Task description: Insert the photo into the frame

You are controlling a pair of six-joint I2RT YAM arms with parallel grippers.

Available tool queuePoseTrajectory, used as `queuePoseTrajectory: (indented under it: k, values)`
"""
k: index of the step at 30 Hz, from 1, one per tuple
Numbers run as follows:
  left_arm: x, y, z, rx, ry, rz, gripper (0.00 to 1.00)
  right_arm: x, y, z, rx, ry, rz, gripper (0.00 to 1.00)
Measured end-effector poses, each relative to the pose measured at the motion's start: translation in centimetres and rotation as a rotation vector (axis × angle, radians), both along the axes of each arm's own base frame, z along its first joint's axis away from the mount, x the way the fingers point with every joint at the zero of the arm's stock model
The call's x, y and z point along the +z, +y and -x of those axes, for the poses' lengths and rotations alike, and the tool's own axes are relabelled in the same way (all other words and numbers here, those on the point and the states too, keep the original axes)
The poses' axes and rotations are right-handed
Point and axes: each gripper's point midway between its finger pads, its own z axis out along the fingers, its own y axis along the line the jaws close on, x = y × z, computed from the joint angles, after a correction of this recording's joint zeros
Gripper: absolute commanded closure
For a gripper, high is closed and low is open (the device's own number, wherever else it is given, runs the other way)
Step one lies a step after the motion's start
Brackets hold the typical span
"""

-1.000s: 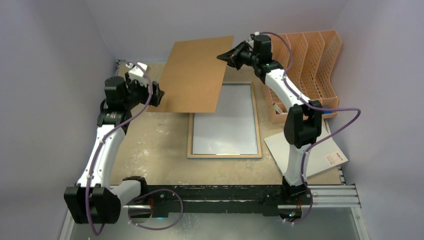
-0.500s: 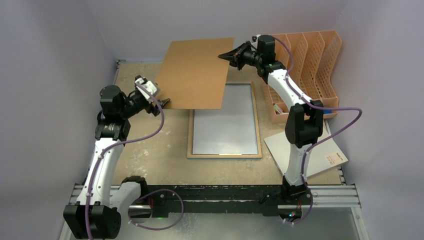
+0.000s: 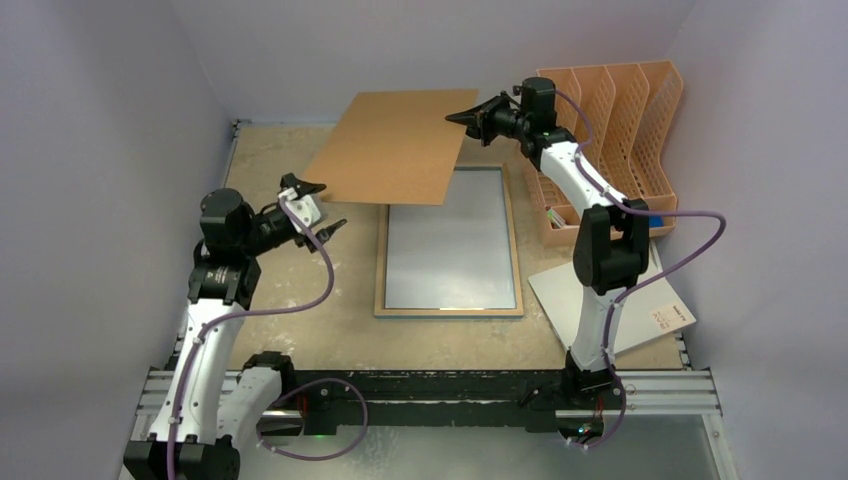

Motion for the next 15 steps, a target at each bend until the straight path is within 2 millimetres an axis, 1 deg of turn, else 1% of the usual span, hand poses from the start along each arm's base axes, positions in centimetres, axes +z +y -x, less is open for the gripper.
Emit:
queuePoseTrajectory:
  k: [2,4,8,11,15]
  values:
    - [-0.4,-0.1,0.1,0.000,-0.027,-0.015,0.33,0.0,-0.1,-0.1,-0.006,0.013,-0.008,1.00]
    - [-0.7,-0.1,-0.2,0.003,-0.049,-0.032,0.35,0.1,-0.2,-0.1,-0.009,0.020,-0.017,1.00]
    - [-1.5,0.4,-2.0,0.035,-0.110,-0.076,0.38,0.5,-0.2,0.3,-0.013,0.026,-0.028,1.00]
    - [-1.4,0.8,-3.3,0.062,-0.167,-0.103,0.42,0.9,-0.4,0.8,-0.017,0.025,-0.030,1.00]
    - [-1.7,0.5,-4.2,0.077,-0.249,-0.144,0.45,1.7,-0.5,1.4,-0.020,0.015,-0.032,1.00]
